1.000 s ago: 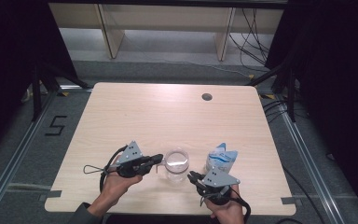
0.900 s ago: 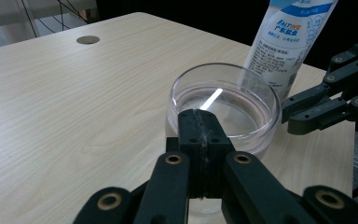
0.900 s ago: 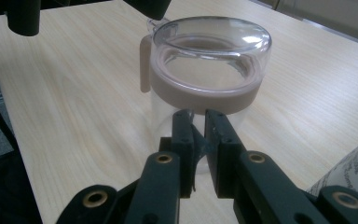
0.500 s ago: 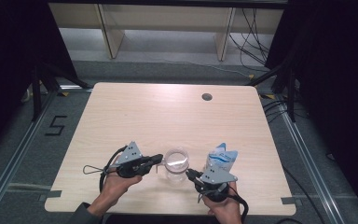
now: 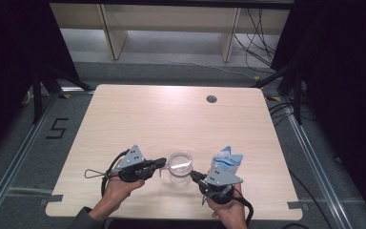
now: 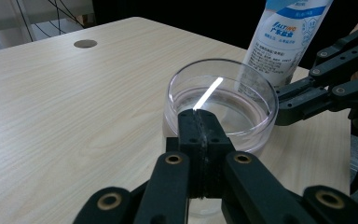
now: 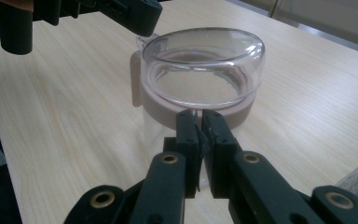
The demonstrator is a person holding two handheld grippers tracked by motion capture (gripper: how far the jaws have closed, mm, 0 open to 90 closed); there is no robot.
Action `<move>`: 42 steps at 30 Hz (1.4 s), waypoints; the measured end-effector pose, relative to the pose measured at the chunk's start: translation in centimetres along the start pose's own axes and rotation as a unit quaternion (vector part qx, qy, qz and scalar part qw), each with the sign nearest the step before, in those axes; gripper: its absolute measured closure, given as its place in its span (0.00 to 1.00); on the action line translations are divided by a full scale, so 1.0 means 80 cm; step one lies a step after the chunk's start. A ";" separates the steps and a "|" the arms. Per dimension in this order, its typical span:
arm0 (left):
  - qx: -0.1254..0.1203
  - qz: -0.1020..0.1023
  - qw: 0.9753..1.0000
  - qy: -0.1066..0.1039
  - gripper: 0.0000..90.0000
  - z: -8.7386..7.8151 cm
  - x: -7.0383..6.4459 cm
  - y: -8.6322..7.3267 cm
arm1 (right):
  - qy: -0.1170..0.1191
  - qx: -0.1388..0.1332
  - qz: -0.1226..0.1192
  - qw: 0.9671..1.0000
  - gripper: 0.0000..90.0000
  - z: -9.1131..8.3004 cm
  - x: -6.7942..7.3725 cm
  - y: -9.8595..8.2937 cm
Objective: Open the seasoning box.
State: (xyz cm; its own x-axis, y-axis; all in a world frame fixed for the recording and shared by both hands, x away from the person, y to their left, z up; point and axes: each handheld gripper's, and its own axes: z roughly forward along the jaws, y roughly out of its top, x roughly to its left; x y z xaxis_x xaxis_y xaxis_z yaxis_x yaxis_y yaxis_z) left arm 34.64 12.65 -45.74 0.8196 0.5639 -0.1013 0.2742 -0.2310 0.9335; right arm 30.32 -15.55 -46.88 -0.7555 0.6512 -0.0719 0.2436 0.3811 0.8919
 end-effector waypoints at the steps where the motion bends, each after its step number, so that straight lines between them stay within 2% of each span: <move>1: 0.000 -0.001 1.000 0.000 0.99 0.000 0.000 0.000 | 0.001 0.002 -0.006 1.000 0.96 -0.001 -0.002 0.001; 4: 0.000 0.000 1.000 -0.001 0.99 0.000 0.000 0.000 | 0.001 0.003 0.000 1.000 0.96 0.003 0.000 0.001; 5: -0.001 -0.001 1.000 -0.004 0.99 0.000 0.001 0.000 | 0.003 0.005 -0.008 1.000 0.96 0.004 -0.001 0.002; 7: -0.002 -0.001 1.000 -0.005 0.99 0.000 0.001 0.000 | 0.003 0.010 -0.002 1.000 0.96 0.004 -0.001 0.003; 9: -0.002 -0.002 1.000 -0.004 0.99 0.000 0.001 0.000 | 0.002 0.006 -0.011 1.000 0.96 0.005 -0.003 0.005; 12: -0.002 -0.004 1.000 -0.006 0.97 0.001 0.001 0.000 | 0.007 0.010 -0.010 1.000 0.96 0.005 -0.003 0.008; 15: 0.001 -0.011 1.000 -0.004 0.87 -0.001 0.001 0.001 | 0.003 0.000 -0.015 1.000 0.96 0.005 -0.004 0.011; 17: -0.003 -0.012 1.000 -0.008 0.78 -0.001 0.000 0.002 | 0.003 0.004 -0.016 1.000 0.96 0.005 -0.004 0.013; 18: 0.000 -0.010 1.000 -0.002 0.74 -0.003 -0.001 0.002 | -0.001 -0.002 -0.028 1.000 0.96 0.005 -0.006 0.014; 19: -0.002 -0.009 1.000 -0.001 0.71 -0.004 -0.002 0.002 | 0.000 0.002 -0.016 1.000 0.96 0.005 -0.005 0.014; 21: -0.001 0.000 1.000 0.002 0.62 -0.008 -0.003 0.001 | 0.007 0.002 -0.015 1.000 0.96 0.006 -0.005 0.015; 22: 0.006 0.000 1.000 0.007 0.57 -0.010 -0.004 0.000 | 0.008 0.003 -0.016 1.000 0.96 0.006 -0.005 0.016; 23: 0.008 0.000 1.000 0.011 0.55 -0.012 -0.005 -0.001 | 0.000 -0.002 -0.019 1.000 0.96 0.004 -0.005 0.017; 25: 0.013 0.006 1.000 0.017 0.51 -0.014 -0.006 -0.006 | 0.002 -0.008 -0.021 1.000 0.96 0.005 -0.006 0.019; 26: 0.017 0.009 1.000 0.013 0.48 -0.014 -0.005 -0.008 | -0.004 -0.014 -0.018 1.000 0.95 0.005 -0.005 0.019; 28: 0.033 0.007 0.999 0.022 0.41 -0.015 -0.005 -0.015 | 0.005 -0.007 -0.021 1.000 0.95 0.004 -0.006 0.022; 29: 0.040 0.005 0.999 0.026 0.39 -0.015 -0.004 -0.019 | -0.002 -0.015 -0.015 1.000 0.95 0.005 -0.005 0.023; 31: 0.049 0.004 0.998 0.029 0.35 -0.015 -0.003 -0.027 | 0.006 -0.009 -0.014 1.000 0.95 0.004 -0.005 0.026; 33: 0.057 0.003 0.998 0.036 0.33 -0.015 -0.003 -0.033 | 0.006 -0.015 -0.022 1.000 0.94 0.005 -0.005 0.030; 34: 0.056 -0.001 0.998 0.036 0.31 -0.014 -0.003 -0.035 | 0.004 -0.017 -0.015 1.000 0.94 0.004 -0.004 0.031; 36: 0.064 0.008 0.997 0.037 0.30 -0.016 -0.005 -0.040 | 0.006 -0.021 -0.016 1.000 0.94 0.004 -0.002 0.035; 37: 0.065 0.004 0.997 0.037 0.30 -0.016 -0.007 -0.045 | 0.008 -0.028 -0.022 0.999 0.94 0.005 -0.002 0.036; 39: 0.074 0.020 0.996 0.039 0.28 -0.020 -0.006 -0.049 | 0.007 -0.032 -0.019 0.999 0.94 0.004 0.001 0.039; 40: 0.068 0.005 0.997 0.040 0.27 -0.020 -0.006 -0.053 | 0.008 -0.030 -0.025 0.999 0.94 0.003 0.001 0.040; 42: 0.076 0.003 0.996 0.044 0.27 -0.021 -0.005 -0.058 | 0.013 -0.037 -0.030 0.999 0.94 0.005 0.002 0.044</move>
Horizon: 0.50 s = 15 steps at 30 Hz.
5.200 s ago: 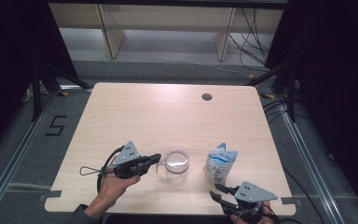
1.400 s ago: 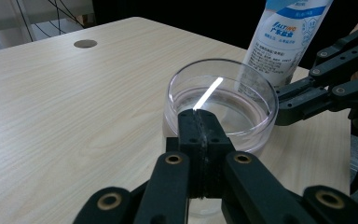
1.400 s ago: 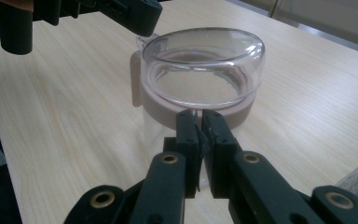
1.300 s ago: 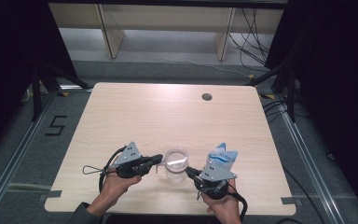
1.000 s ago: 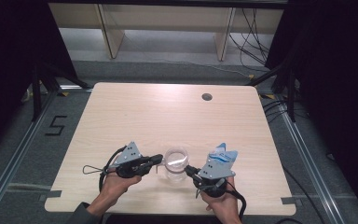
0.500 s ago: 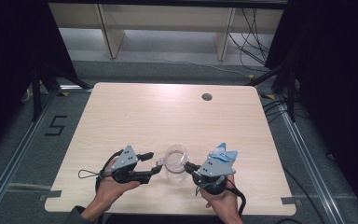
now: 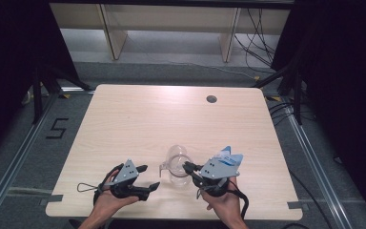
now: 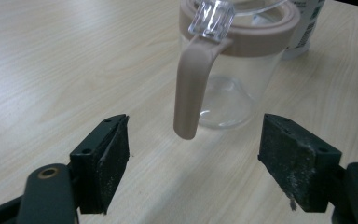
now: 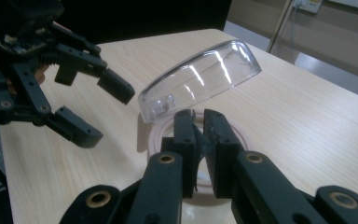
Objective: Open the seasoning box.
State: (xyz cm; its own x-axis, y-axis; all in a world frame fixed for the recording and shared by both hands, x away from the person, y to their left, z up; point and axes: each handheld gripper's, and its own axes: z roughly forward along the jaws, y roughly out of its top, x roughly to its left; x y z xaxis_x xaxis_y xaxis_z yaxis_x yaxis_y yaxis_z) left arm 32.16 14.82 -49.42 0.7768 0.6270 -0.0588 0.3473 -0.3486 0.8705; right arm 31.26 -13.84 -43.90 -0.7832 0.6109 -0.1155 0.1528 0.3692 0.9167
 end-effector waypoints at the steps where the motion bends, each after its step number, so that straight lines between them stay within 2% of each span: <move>1: 0.001 -0.006 1.000 0.001 0.26 0.001 -0.002 -0.002 | 0.000 -0.003 0.001 1.000 0.93 0.001 0.001 0.001; 6: 0.006 0.005 1.000 0.003 0.26 0.004 -0.001 -0.003 | 0.002 -0.006 -0.011 1.000 0.93 0.003 0.005 0.008; 7: -0.001 -0.004 1.000 0.002 0.26 0.005 -0.002 -0.004 | 0.000 -0.009 -0.010 1.000 0.93 0.004 0.007 0.009; 12: -0.002 -0.014 1.000 0.011 0.25 0.007 0.004 -0.008 | 0.008 -0.010 -0.013 1.000 0.93 0.008 0.008 0.012; 13: -0.004 -0.009 1.000 0.011 0.25 0.007 0.005 -0.008 | 0.006 -0.011 -0.013 1.000 0.93 0.009 0.009 0.013; 14: -0.005 -0.015 1.000 0.012 0.25 0.007 0.005 -0.008 | 0.002 -0.019 -0.027 0.999 0.93 0.011 0.009 0.014; 15: -0.004 -0.012 1.000 0.013 0.25 0.007 0.006 -0.008 | 0.009 -0.014 -0.015 1.000 0.92 0.011 0.011 0.014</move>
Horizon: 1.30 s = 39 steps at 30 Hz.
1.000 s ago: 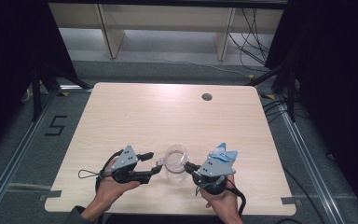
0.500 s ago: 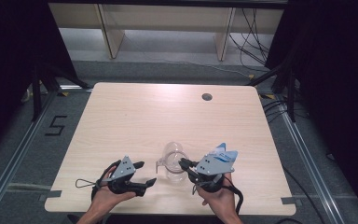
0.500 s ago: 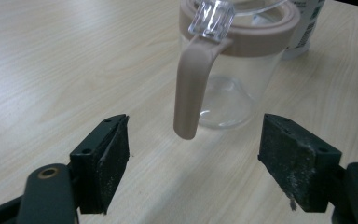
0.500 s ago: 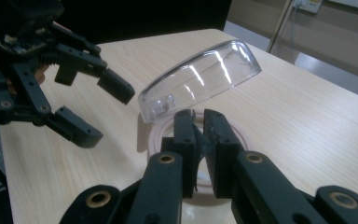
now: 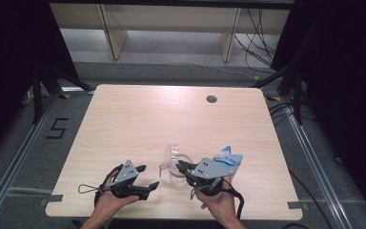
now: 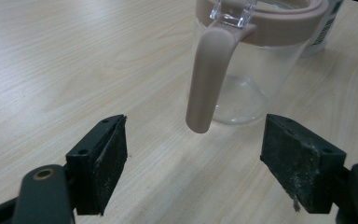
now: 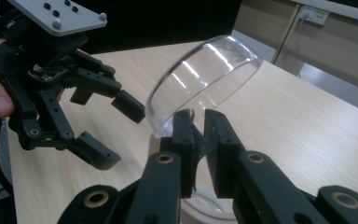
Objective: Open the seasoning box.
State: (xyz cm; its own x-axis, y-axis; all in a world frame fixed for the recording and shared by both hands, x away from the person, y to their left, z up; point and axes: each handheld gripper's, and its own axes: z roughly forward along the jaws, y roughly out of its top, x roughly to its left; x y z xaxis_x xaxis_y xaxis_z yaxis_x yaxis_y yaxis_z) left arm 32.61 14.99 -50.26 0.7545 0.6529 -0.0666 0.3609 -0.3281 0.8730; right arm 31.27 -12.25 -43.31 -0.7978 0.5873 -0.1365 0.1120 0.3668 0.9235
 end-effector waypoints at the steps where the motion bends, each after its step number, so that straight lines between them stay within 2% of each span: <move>1: 0.000 -0.001 1.000 -0.001 0.25 0.000 0.000 0.000 | 0.000 0.000 -0.001 1.000 0.92 0.001 0.000 0.000; 2: -0.002 -0.004 1.000 0.000 0.25 0.001 -0.001 -0.001 | 0.007 0.003 0.001 1.000 0.92 0.001 0.001 0.002; 3: 0.000 -0.001 1.000 0.000 0.25 0.001 0.000 -0.001 | 0.007 0.001 -0.002 1.000 0.92 0.003 0.002 0.002; 4: 0.002 -0.007 1.000 0.003 0.25 0.001 -0.001 -0.001 | 0.003 -0.002 -0.003 1.000 0.92 0.004 0.003 0.003; 16: -0.003 0.001 1.000 0.002 0.26 0.001 0.003 -0.001 | 0.014 0.002 -0.013 1.000 0.91 0.014 0.009 0.007; 18: -0.006 -0.009 1.000 0.005 0.26 0.002 0.002 -0.002 | 0.016 0.004 -0.013 1.000 0.91 0.015 0.010 0.008; 19: -0.006 -0.001 1.000 0.002 0.26 0.001 0.004 -0.001 | 0.020 0.003 -0.014 1.000 0.90 0.016 0.010 0.008; 24: -0.008 -0.006 1.000 0.007 0.27 0.000 0.005 -0.002 | 0.022 0.003 -0.015 1.000 0.90 0.021 0.015 0.008; 29: -0.009 -0.003 1.000 0.005 0.27 0.000 0.006 -0.001 | 0.029 0.006 -0.018 0.999 0.88 0.024 0.017 0.008; 32: -0.008 -0.006 1.000 0.007 0.27 0.000 0.006 -0.002 | 0.031 0.004 -0.016 0.999 0.84 0.022 0.017 0.008; 35: -0.010 -0.003 1.000 0.005 0.27 0.000 0.006 -0.002 | 0.029 0.000 -0.007 1.000 0.74 0.017 0.014 0.007; 36: -0.012 -0.007 1.000 0.007 0.27 0.000 0.005 -0.002 | 0.028 0.000 -0.016 0.999 0.71 0.013 0.010 0.006; 37: -0.012 -0.003 1.000 0.007 0.27 0.001 0.006 -0.001 | 0.020 0.004 -0.006 1.000 0.68 0.010 0.011 0.004; 38: -0.009 0.000 1.000 0.008 0.27 0.000 0.006 -0.001 | 0.011 0.007 -0.010 1.000 0.65 0.007 0.009 0.002; 39: -0.011 -0.003 1.000 0.007 0.27 0.000 0.006 -0.002 | 0.014 0.008 -0.008 1.000 0.64 0.003 0.008 0.000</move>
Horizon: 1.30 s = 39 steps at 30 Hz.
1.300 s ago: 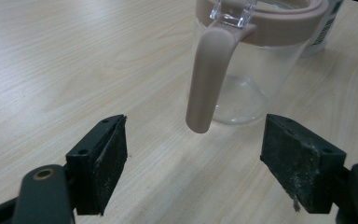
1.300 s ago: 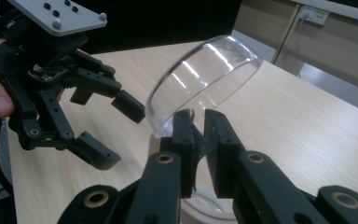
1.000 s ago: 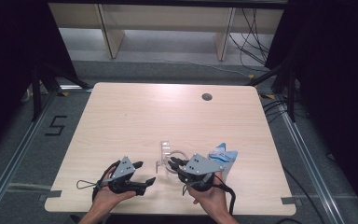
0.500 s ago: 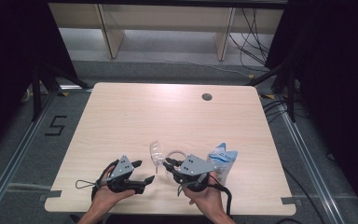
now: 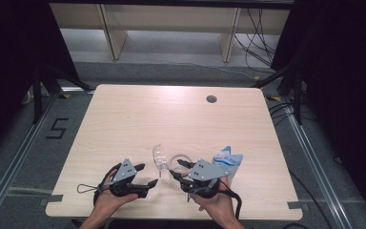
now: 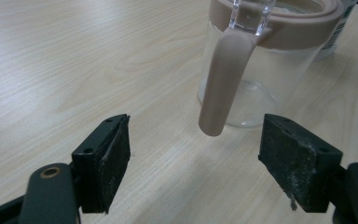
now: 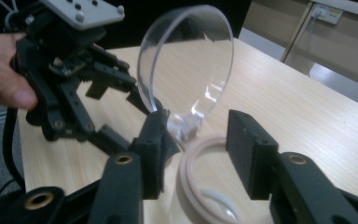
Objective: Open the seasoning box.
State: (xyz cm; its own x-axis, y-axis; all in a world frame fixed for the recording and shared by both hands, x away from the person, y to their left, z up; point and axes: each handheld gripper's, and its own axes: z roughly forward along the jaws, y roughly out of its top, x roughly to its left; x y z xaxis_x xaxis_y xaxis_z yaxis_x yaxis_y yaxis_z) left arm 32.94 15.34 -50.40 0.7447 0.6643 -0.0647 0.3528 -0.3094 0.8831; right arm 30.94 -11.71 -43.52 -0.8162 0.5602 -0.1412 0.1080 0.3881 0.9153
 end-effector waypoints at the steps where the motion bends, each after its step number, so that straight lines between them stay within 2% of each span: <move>1: -0.001 -0.001 1.000 0.002 0.27 -0.001 0.000 0.000 | 0.000 0.001 0.003 1.000 0.62 -0.004 -0.002 -0.002; 4: -0.001 -0.005 1.000 0.005 0.27 -0.001 0.000 0.000 | -0.007 0.001 0.023 1.000 0.56 -0.019 -0.005 -0.008; 5: -0.001 -0.004 1.000 0.006 0.27 -0.001 0.000 0.000 | -0.007 -0.012 0.020 1.000 0.55 -0.023 -0.007 -0.010; 9: 0.001 -0.001 1.000 0.009 0.27 -0.001 0.001 0.000 | -0.005 -0.017 0.024 1.000 0.50 -0.043 -0.007 -0.015; 10: 0.001 -0.003 1.000 0.009 0.27 -0.001 0.001 -0.001 | -0.006 -0.012 0.033 0.999 0.50 -0.051 -0.006 -0.016; 13: 0.000 -0.007 1.000 0.012 0.27 -0.001 0.001 -0.001 | -0.019 -0.008 0.028 0.999 0.49 -0.067 -0.005 -0.021; 18: 0.004 -0.005 1.000 0.017 0.27 -0.001 0.002 -0.001 | -0.027 -0.016 0.047 0.998 0.48 -0.083 -0.007 -0.035; 21: 0.004 -0.005 1.000 0.017 0.27 -0.001 0.001 -0.002 | -0.030 -0.010 0.062 0.998 0.48 -0.092 -0.006 -0.042; 25: 0.004 -0.005 1.000 0.016 0.27 -0.001 0.002 -0.002 | -0.038 -0.022 0.065 0.997 0.47 -0.103 -0.009 -0.049; 26: 0.004 -0.006 1.000 0.016 0.27 -0.001 0.002 -0.002 | -0.035 -0.014 0.073 0.997 0.47 -0.107 -0.010 -0.050; 28: -0.001 -0.008 1.000 0.013 0.27 0.000 0.002 -0.002 | -0.044 -0.022 0.067 0.997 0.46 -0.112 -0.012 -0.053; 29: -0.001 -0.008 1.000 0.013 0.27 0.000 0.001 -0.002 | -0.045 -0.019 0.077 0.996 0.46 -0.115 -0.011 -0.055; 30: 0.001 -0.008 1.000 0.015 0.27 -0.001 0.001 -0.002 | -0.047 -0.024 0.075 0.996 0.46 -0.118 -0.012 -0.057; 31: 0.001 -0.007 1.000 0.014 0.27 -0.001 0.001 -0.002 | -0.043 -0.014 0.091 0.995 0.45 -0.122 -0.011 -0.058; 33: 0.001 -0.007 1.000 0.014 0.27 -0.001 0.001 -0.002 | -0.063 -0.021 0.087 0.994 0.45 -0.128 -0.010 -0.062; 35: -0.001 -0.009 1.000 0.013 0.27 0.000 0.001 -0.002 | -0.066 -0.009 0.092 0.993 0.45 -0.134 -0.008 -0.065; 36: 0.001 -0.007 1.000 0.014 0.27 -0.001 0.001 -0.002 | -0.061 -0.012 0.091 0.994 0.45 -0.135 -0.008 -0.066; 37: 0.001 -0.007 1.000 0.014 0.27 -0.001 0.001 -0.002 | -0.071 -0.015 0.085 0.994 0.45 -0.138 -0.009 -0.067; 38: 0.001 -0.007 1.000 0.014 0.27 0.000 0.001 -0.002 | -0.070 -0.012 0.096 0.993 0.45 -0.141 -0.008 -0.068; 39: 0.001 -0.007 1.000 0.014 0.27 0.000 0.001 -0.002 | -0.077 -0.015 0.086 0.993 0.45 -0.142 -0.009 -0.069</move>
State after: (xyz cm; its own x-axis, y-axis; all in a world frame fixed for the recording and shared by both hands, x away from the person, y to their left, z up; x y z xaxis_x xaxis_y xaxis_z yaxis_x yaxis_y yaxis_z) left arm 32.91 15.45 -50.52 0.7241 0.6867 -0.0638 0.3637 -0.3016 0.8813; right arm 24.54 -22.56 -44.16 -0.6912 0.7218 -0.0362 0.2187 0.2566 0.9414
